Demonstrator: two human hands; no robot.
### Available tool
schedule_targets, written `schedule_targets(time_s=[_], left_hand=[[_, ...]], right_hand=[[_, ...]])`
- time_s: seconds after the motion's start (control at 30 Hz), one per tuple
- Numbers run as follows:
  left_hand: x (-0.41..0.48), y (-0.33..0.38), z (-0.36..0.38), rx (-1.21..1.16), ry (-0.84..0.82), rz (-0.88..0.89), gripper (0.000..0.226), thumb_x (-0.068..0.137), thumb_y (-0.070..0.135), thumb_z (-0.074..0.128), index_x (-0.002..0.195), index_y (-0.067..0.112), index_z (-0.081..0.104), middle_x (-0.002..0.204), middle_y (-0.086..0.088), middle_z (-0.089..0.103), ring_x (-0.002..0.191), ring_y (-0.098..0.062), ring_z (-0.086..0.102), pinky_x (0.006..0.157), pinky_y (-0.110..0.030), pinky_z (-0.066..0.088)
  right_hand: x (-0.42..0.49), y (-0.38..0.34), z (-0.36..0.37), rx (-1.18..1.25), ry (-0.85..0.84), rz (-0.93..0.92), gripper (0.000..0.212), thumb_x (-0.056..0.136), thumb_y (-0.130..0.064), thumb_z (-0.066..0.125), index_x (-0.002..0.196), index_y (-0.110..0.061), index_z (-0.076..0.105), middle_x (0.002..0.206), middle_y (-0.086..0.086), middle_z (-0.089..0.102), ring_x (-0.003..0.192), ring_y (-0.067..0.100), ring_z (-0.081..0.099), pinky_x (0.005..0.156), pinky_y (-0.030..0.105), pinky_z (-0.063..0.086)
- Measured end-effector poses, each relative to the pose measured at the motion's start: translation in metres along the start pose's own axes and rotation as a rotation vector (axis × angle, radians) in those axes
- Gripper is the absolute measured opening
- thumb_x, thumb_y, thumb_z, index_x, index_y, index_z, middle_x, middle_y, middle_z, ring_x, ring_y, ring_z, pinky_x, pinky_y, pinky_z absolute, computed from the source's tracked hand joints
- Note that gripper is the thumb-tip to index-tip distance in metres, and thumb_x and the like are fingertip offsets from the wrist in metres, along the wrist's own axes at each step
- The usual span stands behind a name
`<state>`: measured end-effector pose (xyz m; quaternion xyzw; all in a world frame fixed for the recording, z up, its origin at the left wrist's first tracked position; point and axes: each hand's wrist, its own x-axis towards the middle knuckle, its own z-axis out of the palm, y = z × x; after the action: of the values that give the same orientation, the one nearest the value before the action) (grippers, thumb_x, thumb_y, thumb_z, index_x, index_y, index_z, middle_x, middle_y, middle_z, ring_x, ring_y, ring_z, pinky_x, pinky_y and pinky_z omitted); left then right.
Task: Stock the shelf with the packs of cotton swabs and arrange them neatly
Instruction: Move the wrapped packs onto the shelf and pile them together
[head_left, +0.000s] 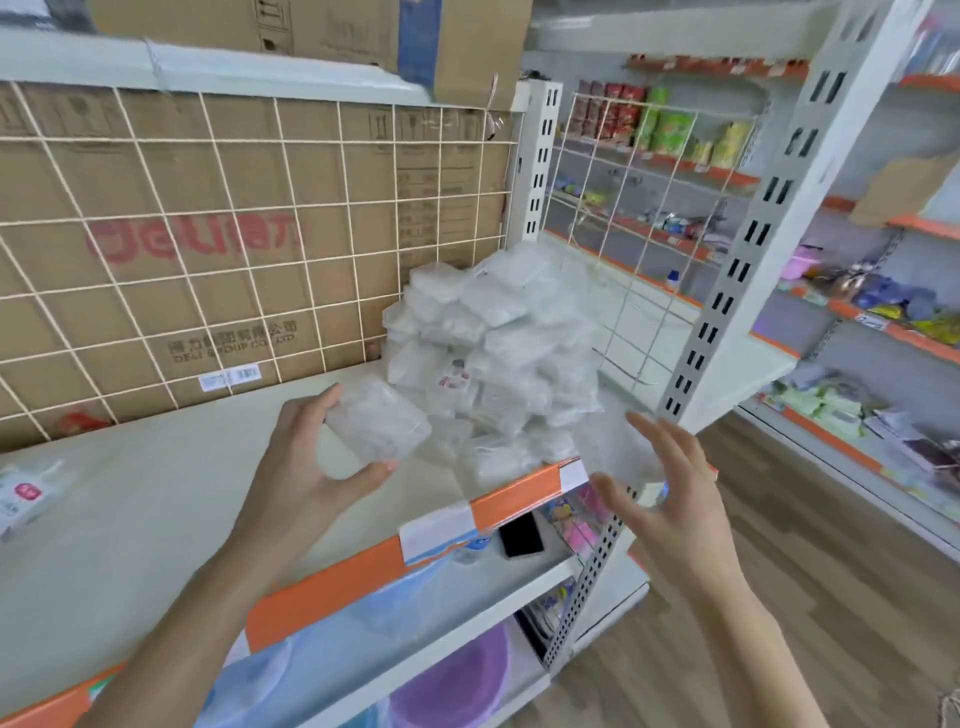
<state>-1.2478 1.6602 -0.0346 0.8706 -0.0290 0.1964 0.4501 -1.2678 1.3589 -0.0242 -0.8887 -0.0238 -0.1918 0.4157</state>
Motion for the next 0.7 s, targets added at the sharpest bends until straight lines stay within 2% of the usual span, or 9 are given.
schedule_targets(time_s=[0.07, 0.17, 0.27, 0.3, 0.37, 0.43, 0.47, 0.57, 0.7], left_hand=[[0.019, 0.001, 0.007, 0.011, 0.019, 0.006, 0.1, 0.051, 0.065, 0.062, 0.138, 0.021, 0.042, 0.12, 0.007, 0.044, 0.108, -0.001, 0.041, 0.095, -0.023, 0.032], [0.051, 0.0, 0.018, 0.015, 0.035, -0.006, 0.101, 0.05, 0.068, 0.059, 0.138, 0.022, 0.042, 0.123, 0.007, 0.045, 0.11, -0.003, 0.042, 0.095, -0.025, 0.034], [0.087, -0.004, 0.03, -0.005, 0.032, -0.019, 0.101, 0.049, 0.069, 0.06, 0.138, 0.025, 0.042, 0.127, 0.008, 0.046, 0.113, -0.006, 0.045, 0.097, -0.026, 0.035], [0.1, -0.005, 0.034, -0.026, 0.029, -0.022, 0.101, 0.048, 0.068, 0.062, 0.138, 0.026, 0.042, 0.128, 0.009, 0.046, 0.114, -0.007, 0.046, 0.097, -0.025, 0.036], [0.127, -0.006, 0.043, -0.06, 0.011, -0.034, 0.1, 0.052, 0.064, 0.069, 0.14, 0.028, 0.04, 0.132, 0.012, 0.045, 0.113, -0.005, 0.047, 0.093, -0.016, 0.037], [0.154, -0.006, 0.051, -0.065, 0.002, -0.025, 0.092, 0.062, 0.05, 0.08, 0.141, 0.026, 0.038, 0.134, 0.012, 0.042, 0.109, -0.001, 0.044, 0.082, -0.004, 0.034], [0.167, -0.006, 0.054, -0.056, 0.005, -0.015, 0.092, 0.063, 0.047, 0.081, 0.142, 0.024, 0.038, 0.133, 0.012, 0.041, 0.109, 0.0, 0.042, 0.082, -0.004, 0.033], [0.206, -0.006, 0.063, -0.026, 0.016, -0.008, 0.093, 0.064, 0.049, 0.078, 0.142, 0.023, 0.036, 0.131, 0.008, 0.04, 0.112, -0.002, 0.04, 0.09, -0.021, 0.031], [0.244, -0.012, 0.079, 0.035, 0.024, -0.011, 0.081, 0.074, 0.032, 0.079, 0.142, 0.018, 0.037, 0.133, -0.002, 0.04, 0.125, -0.016, 0.04, 0.091, -0.017, 0.026]], right_hand=[[0.02, 0.003, 0.003, -0.004, -0.025, -0.006, 0.059, 0.078, -0.029, 0.074, 0.131, -0.032, 0.048, 0.144, -0.004, 0.034, 0.09, -0.024, 0.044, 0.074, 0.002, 0.033], [0.056, 0.009, 0.011, 0.001, -0.038, -0.048, 0.059, 0.077, -0.036, 0.074, 0.13, -0.038, 0.047, 0.143, -0.008, 0.033, 0.116, -0.011, 0.031, 0.087, 0.017, 0.03], [0.094, 0.015, 0.022, -0.004, -0.021, -0.105, 0.059, 0.076, -0.044, 0.073, 0.129, -0.038, 0.047, 0.141, -0.007, 0.034, 0.122, -0.009, 0.029, 0.09, 0.008, 0.026], [0.108, 0.016, 0.026, -0.015, -0.018, -0.109, 0.06, 0.076, -0.042, 0.074, 0.13, -0.037, 0.047, 0.142, -0.007, 0.034, 0.126, -0.004, 0.031, 0.091, 0.01, 0.028], [0.134, 0.015, 0.033, -0.038, -0.008, -0.117, 0.061, 0.076, -0.037, 0.074, 0.132, -0.035, 0.047, 0.144, -0.006, 0.033, 0.128, 0.002, 0.033, 0.094, 0.02, 0.034], [0.162, 0.012, 0.042, -0.052, 0.006, -0.139, 0.063, 0.076, -0.036, 0.074, 0.132, -0.033, 0.047, 0.145, -0.005, 0.033, 0.127, 0.002, 0.034, 0.093, 0.025, 0.037], [0.176, 0.01, 0.048, -0.054, 0.009, -0.153, 0.063, 0.076, -0.035, 0.074, 0.132, -0.032, 0.048, 0.145, -0.003, 0.033, 0.129, 0.004, 0.034, 0.094, 0.025, 0.037], [0.216, 0.002, 0.067, -0.086, 0.002, -0.199, 0.063, 0.075, -0.034, 0.075, 0.133, -0.026, 0.05, 0.147, 0.003, 0.033, 0.136, 0.014, 0.031, 0.101, 0.026, 0.033], [0.255, -0.004, 0.088, -0.227, -0.033, -0.251, 0.067, 0.077, -0.033, 0.074, 0.137, -0.022, 0.047, 0.152, 0.008, 0.025, 0.139, 0.021, 0.024, 0.106, 0.036, 0.031]])
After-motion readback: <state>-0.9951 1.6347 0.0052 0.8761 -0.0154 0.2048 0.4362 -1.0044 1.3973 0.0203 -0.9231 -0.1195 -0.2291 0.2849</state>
